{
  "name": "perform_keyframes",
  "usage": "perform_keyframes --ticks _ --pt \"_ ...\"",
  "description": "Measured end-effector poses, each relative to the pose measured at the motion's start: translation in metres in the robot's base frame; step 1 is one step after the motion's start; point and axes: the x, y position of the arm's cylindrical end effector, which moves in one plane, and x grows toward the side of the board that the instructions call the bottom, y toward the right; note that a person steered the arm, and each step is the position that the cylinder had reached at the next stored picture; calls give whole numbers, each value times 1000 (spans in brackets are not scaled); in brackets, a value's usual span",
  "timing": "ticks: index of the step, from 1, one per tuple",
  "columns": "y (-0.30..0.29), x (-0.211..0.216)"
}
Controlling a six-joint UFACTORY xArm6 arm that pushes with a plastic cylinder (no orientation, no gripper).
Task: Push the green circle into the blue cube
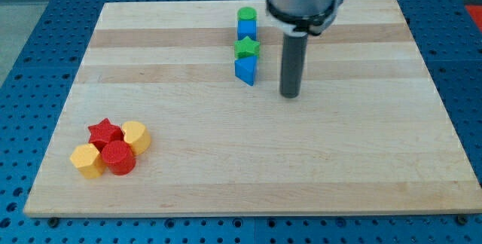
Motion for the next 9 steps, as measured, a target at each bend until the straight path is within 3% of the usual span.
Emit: perform_keyframes --ticks 3,4,7,9 --pt "4 -195" --pt "-35 -203" --pt "-77 -217" --pt "-79 -195"
